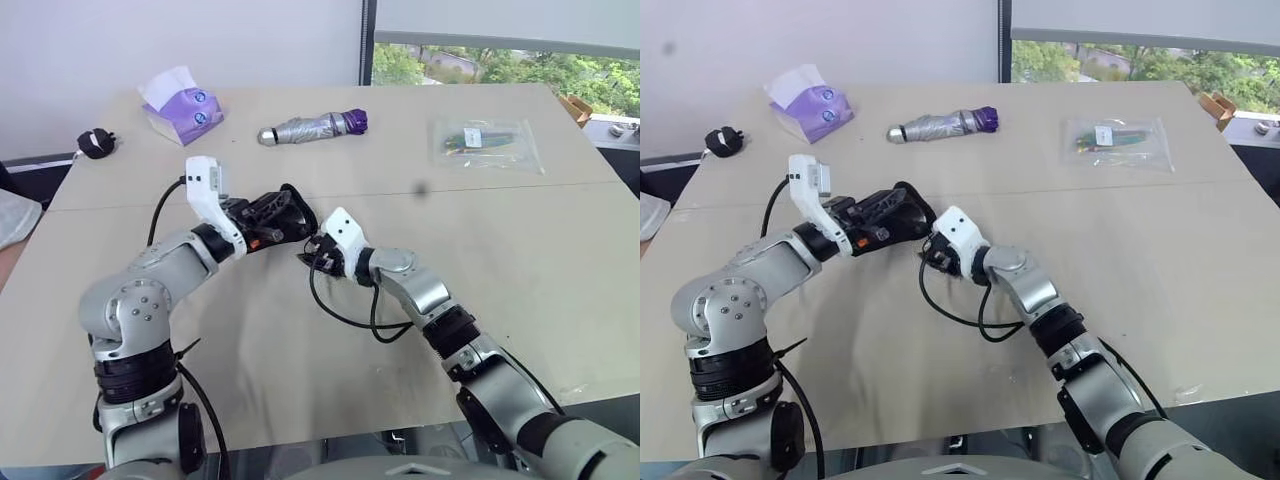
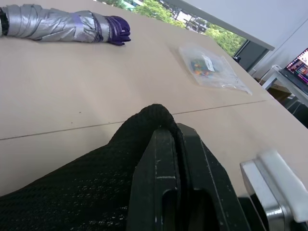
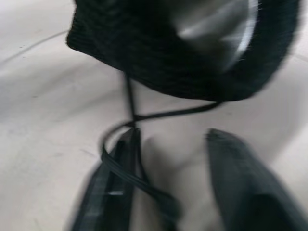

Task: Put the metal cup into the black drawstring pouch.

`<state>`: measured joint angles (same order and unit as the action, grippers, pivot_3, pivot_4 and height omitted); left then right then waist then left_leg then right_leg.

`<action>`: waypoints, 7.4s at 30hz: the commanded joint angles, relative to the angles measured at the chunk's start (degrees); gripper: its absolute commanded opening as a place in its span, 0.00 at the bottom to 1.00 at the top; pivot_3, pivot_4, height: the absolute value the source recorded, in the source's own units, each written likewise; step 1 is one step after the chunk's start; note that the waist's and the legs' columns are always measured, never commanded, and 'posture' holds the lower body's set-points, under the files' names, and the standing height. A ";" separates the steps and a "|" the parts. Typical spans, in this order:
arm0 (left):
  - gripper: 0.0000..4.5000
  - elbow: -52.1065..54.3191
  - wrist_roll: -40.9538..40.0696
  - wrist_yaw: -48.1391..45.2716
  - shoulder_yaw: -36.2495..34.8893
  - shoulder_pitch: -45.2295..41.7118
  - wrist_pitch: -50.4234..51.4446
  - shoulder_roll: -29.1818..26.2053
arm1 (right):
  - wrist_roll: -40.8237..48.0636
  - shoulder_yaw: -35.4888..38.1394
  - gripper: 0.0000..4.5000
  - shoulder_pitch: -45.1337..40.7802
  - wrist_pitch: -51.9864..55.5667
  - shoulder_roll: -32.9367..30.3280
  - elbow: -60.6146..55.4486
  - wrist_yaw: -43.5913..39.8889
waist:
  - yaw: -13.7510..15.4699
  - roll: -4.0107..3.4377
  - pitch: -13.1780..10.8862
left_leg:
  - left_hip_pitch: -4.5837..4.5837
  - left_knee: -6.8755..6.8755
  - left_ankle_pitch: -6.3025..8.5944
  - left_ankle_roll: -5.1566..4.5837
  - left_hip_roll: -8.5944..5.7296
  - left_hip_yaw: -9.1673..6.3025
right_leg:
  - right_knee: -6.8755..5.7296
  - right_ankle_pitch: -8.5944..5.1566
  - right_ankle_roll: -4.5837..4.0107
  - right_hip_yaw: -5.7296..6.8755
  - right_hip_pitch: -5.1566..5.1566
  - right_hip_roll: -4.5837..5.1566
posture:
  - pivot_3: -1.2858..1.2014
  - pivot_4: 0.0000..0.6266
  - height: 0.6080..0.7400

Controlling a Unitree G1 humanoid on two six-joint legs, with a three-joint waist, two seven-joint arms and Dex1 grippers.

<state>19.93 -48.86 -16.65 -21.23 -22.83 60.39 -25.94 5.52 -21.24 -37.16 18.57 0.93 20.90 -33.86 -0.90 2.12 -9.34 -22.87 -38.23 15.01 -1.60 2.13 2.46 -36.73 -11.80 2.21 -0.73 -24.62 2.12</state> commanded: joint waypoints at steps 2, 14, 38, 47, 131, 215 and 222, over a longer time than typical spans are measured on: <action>0.00 3.22 -0.99 0.69 -1.59 1.15 -1.59 -0.89 | 1.65 0.84 0.01 2.33 4.49 -3.09 -12.95 -2.81 | -0.01 0.00 0.00 | 0.00 0.01 0.00 0.00 0.01 -0.03 | -0.01 0.00 0.00 0.02 0.00 0.00 | 0.52 0.24 1.00; 0.19 7.31 1.08 -5.66 0.71 6.52 -9.40 -3.36 | -2.95 3.41 0.00 -6.48 12.41 -22.53 -28.23 -7.69 | 0.12 -0.03 -0.03 | 0.01 -0.01 0.02 -0.03 -0.03 0.04 | 0.01 -0.01 -0.01 0.01 -0.01 -0.02 | 0.52 0.24 1.00; 0.70 21.72 12.50 -3.11 16.74 12.16 -7.91 -10.08 | 8.55 8.49 0.44 9.06 12.55 -29.19 -42.45 -15.62 | 0.22 -0.01 -0.03 | -0.11 0.03 0.06 -0.12 0.08 0.16 | 0.20 -0.02 0.02 -0.11 -0.07 -0.11 | 0.52 0.24 1.00; 0.70 17.17 32.08 1.67 32.29 9.62 -10.20 -17.13 | 12.42 11.23 0.44 17.30 11.77 -31.45 -48.52 -15.24 | 0.29 0.00 -0.02 | 0.18 -0.11 0.04 -0.15 -0.02 0.23 | 0.09 -0.16 -0.21 -0.23 0.10 -0.22 | 0.52 0.24 1.00; 0.64 -6.89 20.02 -23.62 21.82 -11.50 -25.30 -8.34 | -17.91 6.62 0.00 -15.65 -3.86 -27.96 -31.64 -11.05 | 0.08 -0.03 -0.04 | 0.00 -0.07 0.01 -0.07 -0.09 0.23 | 0.01 0.00 -0.02 -0.11 -0.02 -0.24 | 0.52 0.24 1.00; 0.88 -30.56 30.92 -34.89 25.08 -20.10 -37.53 1.17 | 3.30 27.04 0.30 14.67 19.83 -32.29 -39.38 2.51 | -0.24 -0.45 0.16 | -0.68 -0.26 0.04 -0.17 -0.11 0.25 | -0.04 0.00 0.05 -0.07 -0.54 -0.28 | 0.52 0.24 1.00; 1.00 -2.71 23.23 -21.37 12.65 0.75 -26.19 1.33 | 8.07 32.61 0.98 32.44 12.47 -35.28 -44.50 -3.41 | 0.01 -0.46 0.17 | -0.53 -0.20 0.04 -0.16 0.10 0.12 | -0.07 0.00 0.05 -0.20 -0.51 -0.30 | 0.52 0.24 1.00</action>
<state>11.03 -24.44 -40.52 -6.76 -24.60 33.83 -24.74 11.75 9.23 -5.74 34.03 -33.78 -20.28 -35.92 -0.90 1.66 -9.17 -23.34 -38.43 15.05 -1.76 2.21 2.63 -36.80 -11.80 2.28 -0.96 -25.06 1.85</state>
